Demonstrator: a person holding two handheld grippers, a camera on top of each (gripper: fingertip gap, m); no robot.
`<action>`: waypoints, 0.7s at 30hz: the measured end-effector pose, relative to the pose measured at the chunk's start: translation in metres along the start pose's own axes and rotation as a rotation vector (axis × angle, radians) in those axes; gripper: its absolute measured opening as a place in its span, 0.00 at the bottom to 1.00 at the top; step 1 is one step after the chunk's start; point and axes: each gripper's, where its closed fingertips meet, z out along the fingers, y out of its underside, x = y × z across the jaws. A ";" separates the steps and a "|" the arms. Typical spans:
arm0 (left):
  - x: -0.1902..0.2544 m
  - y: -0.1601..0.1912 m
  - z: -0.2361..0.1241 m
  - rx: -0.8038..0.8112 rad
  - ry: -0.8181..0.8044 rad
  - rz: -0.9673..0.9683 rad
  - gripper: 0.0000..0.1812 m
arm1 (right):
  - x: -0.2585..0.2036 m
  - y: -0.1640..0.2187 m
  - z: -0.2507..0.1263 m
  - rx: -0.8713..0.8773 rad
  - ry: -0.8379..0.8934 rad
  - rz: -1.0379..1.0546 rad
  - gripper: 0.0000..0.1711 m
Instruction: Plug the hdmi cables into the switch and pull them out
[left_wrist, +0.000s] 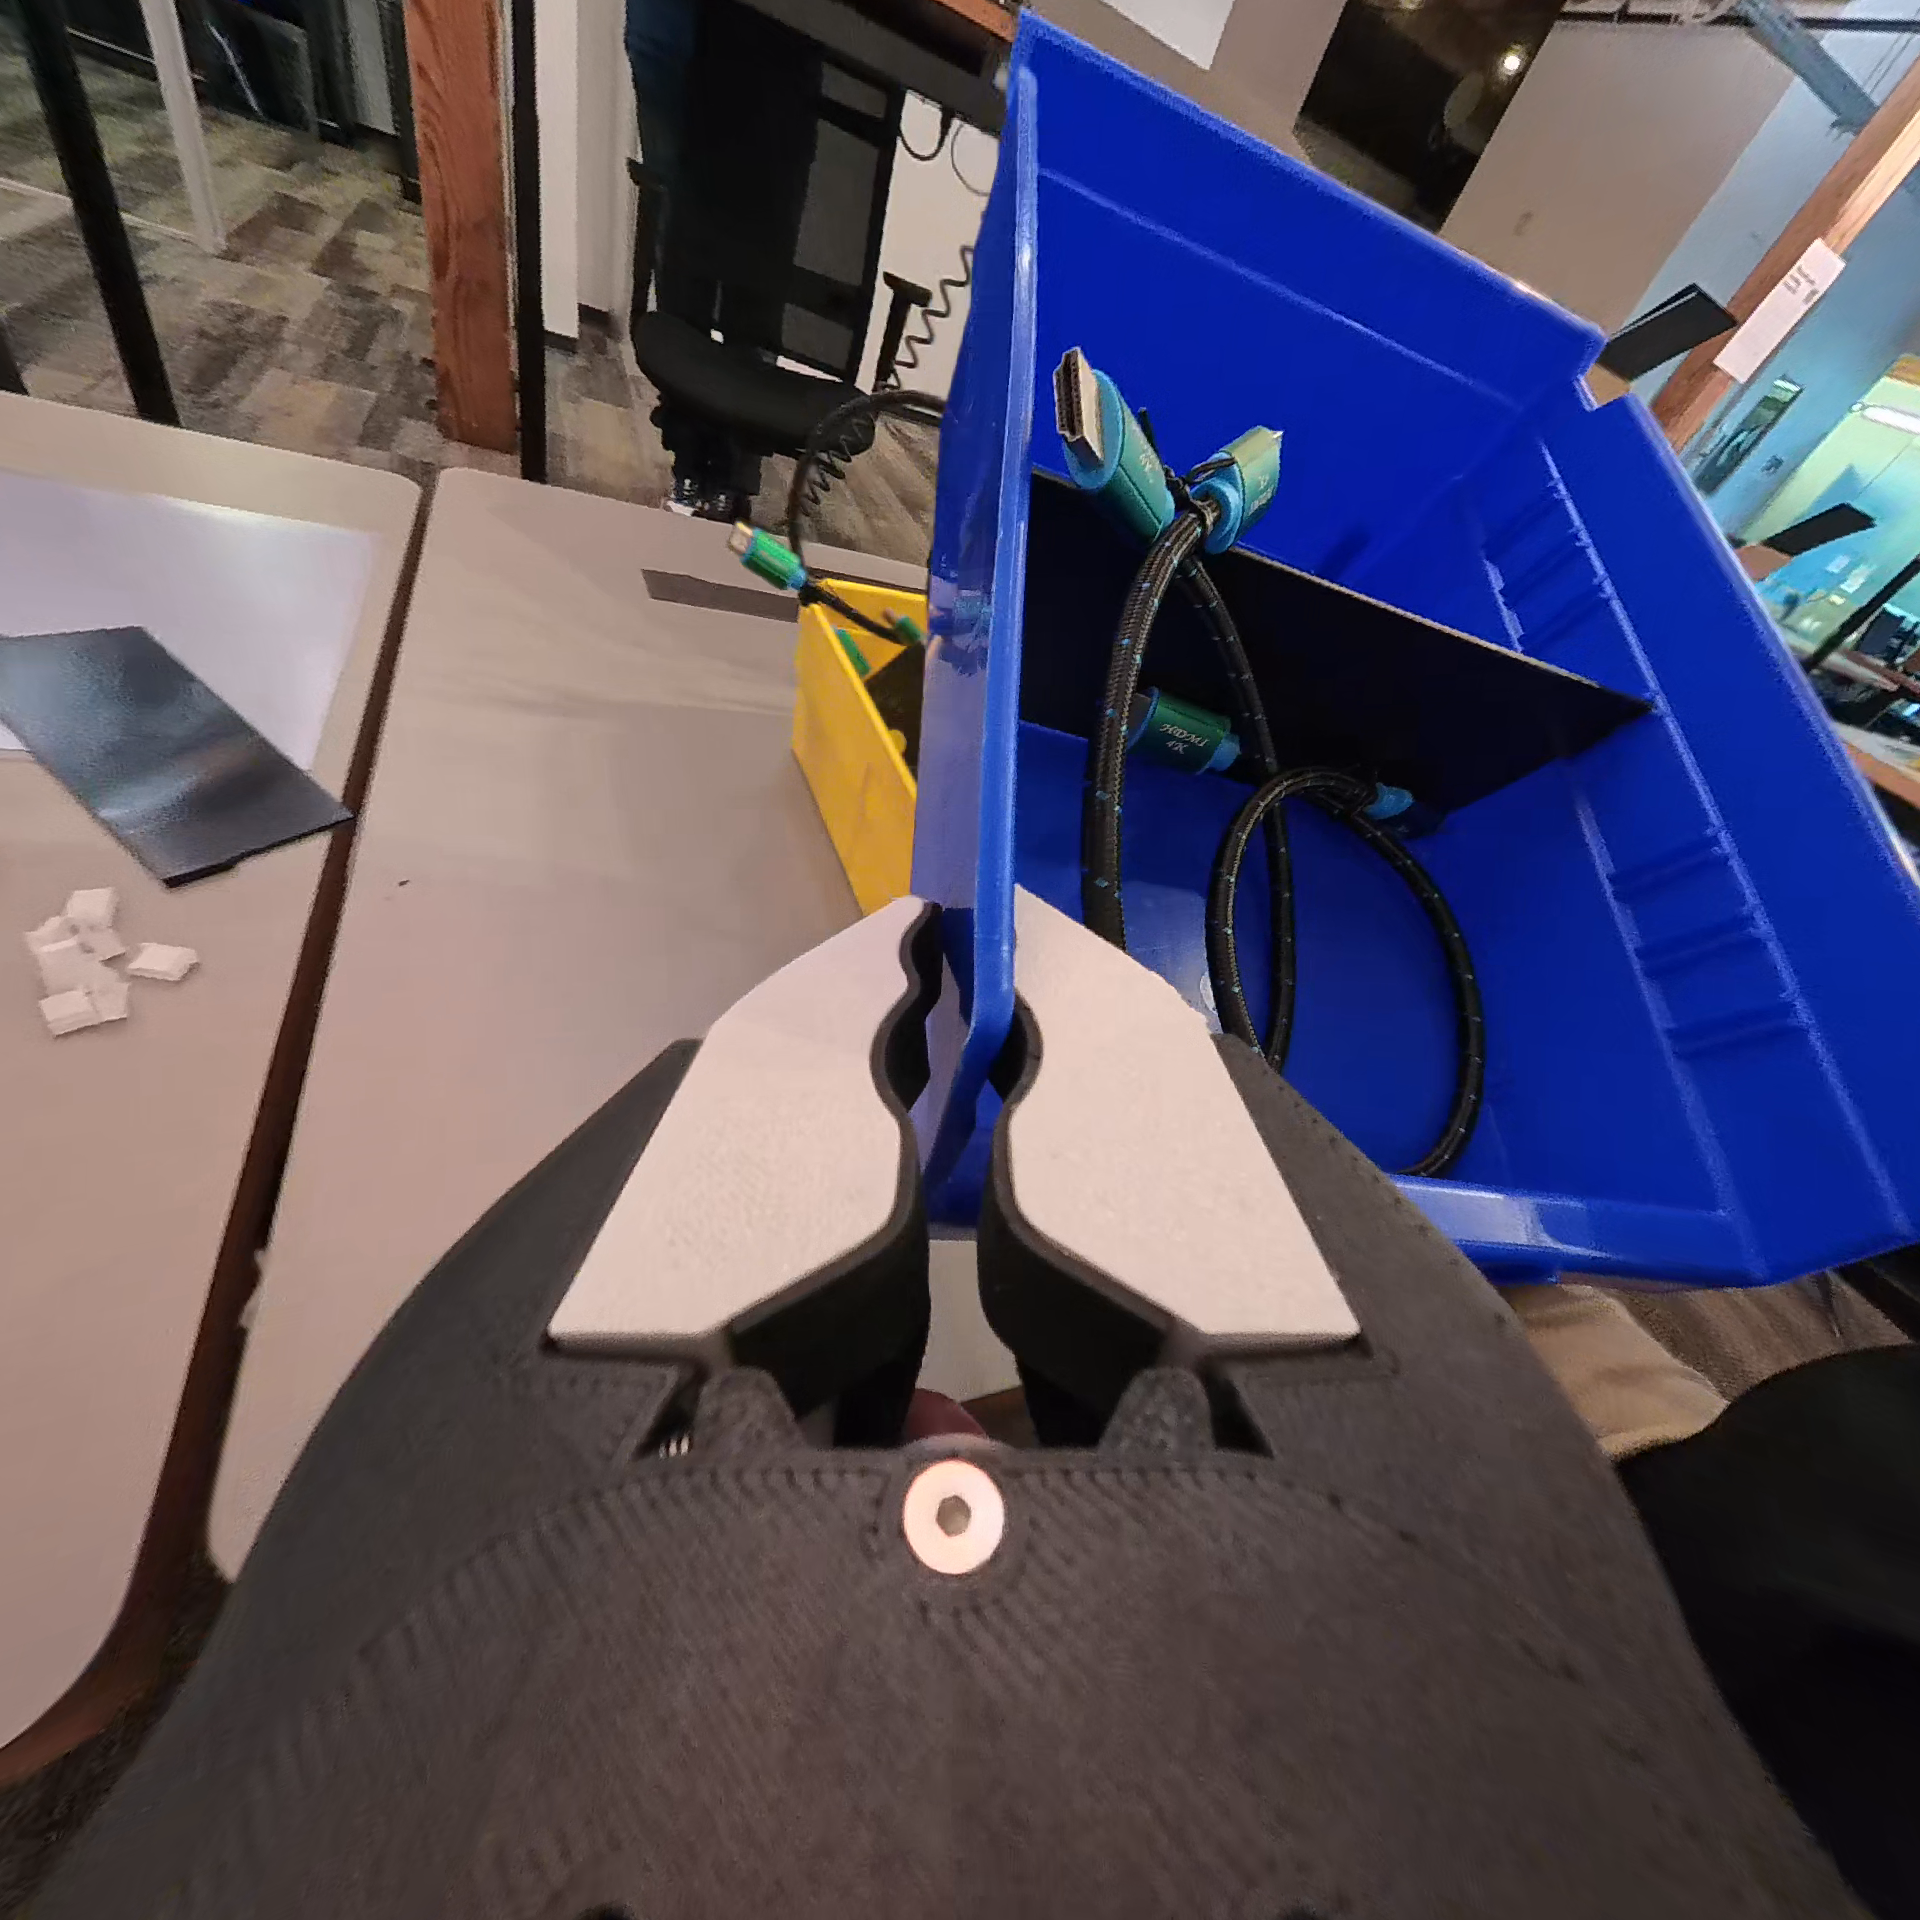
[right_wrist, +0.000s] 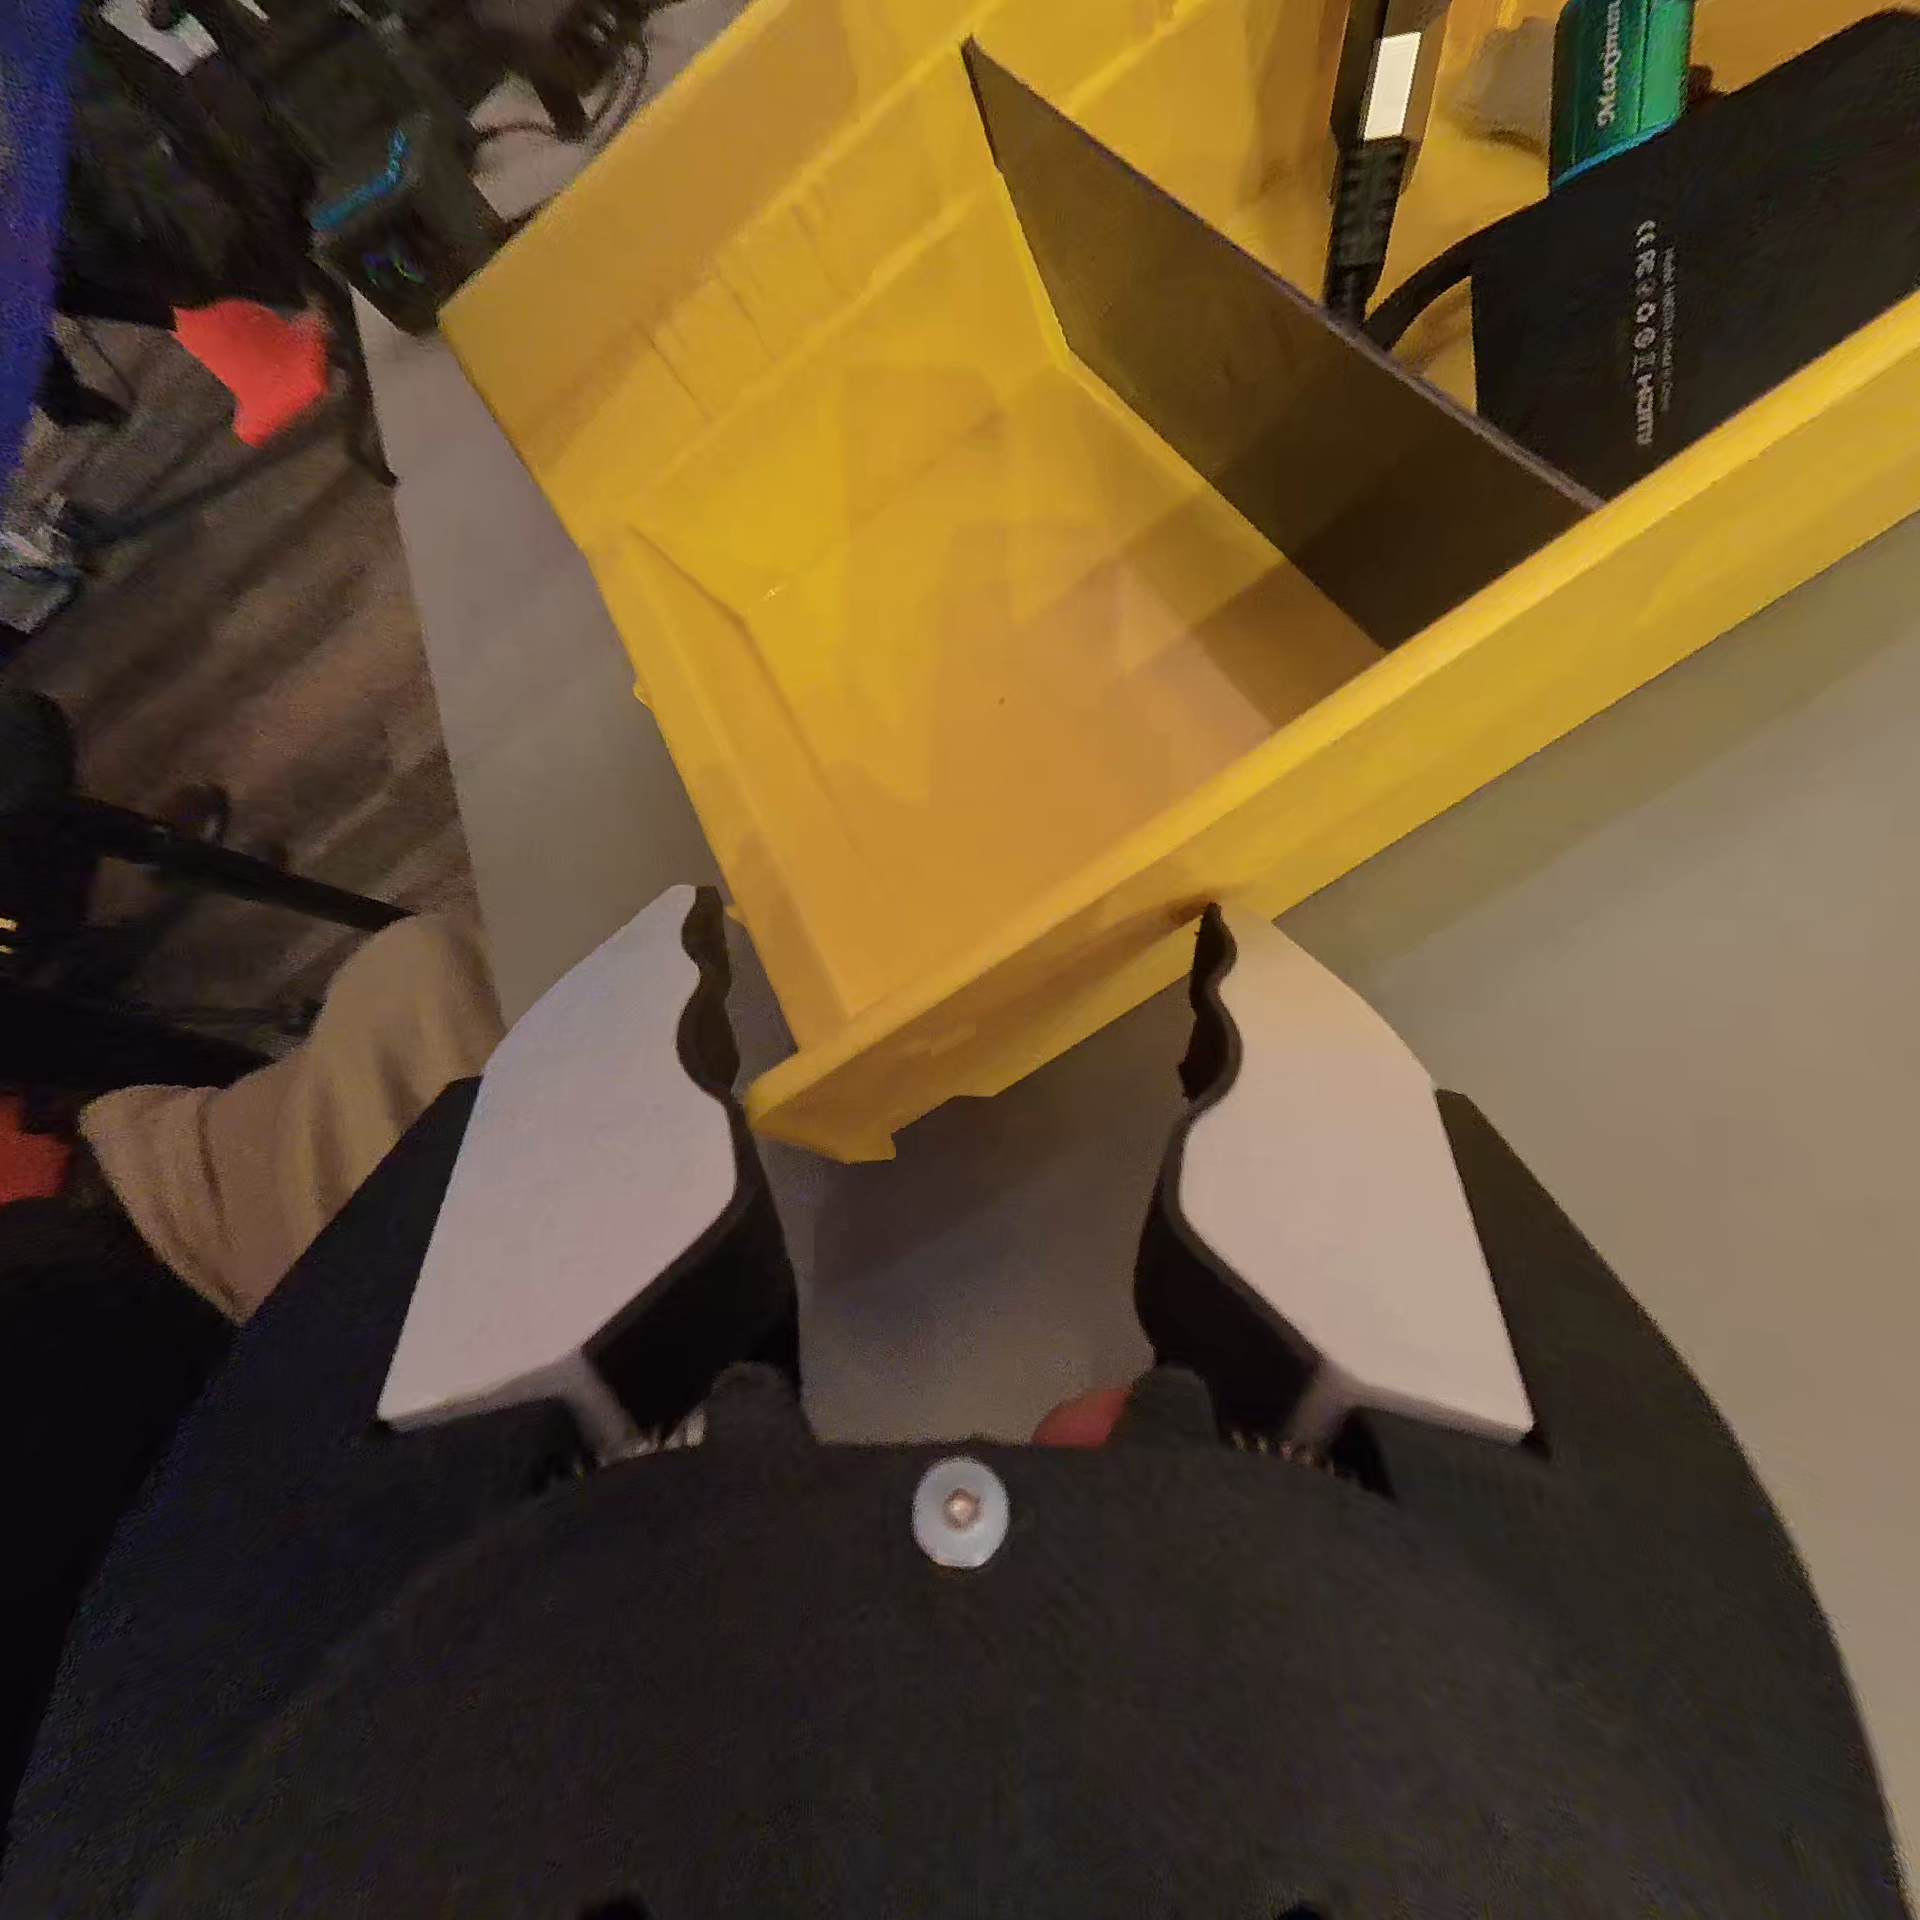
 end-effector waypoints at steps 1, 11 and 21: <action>0.004 0.000 0.003 -0.002 0.007 -0.007 0.03 | 0.000 -0.003 -0.005 0.017 -0.012 0.006 0.50; 0.070 0.005 0.071 -0.036 0.098 -0.002 0.03 | -0.008 -0.002 -0.141 0.257 0.039 -0.003 0.52; 0.209 0.040 0.175 -0.167 0.322 0.072 0.03 | -0.071 0.055 -0.258 0.502 0.056 0.142 0.58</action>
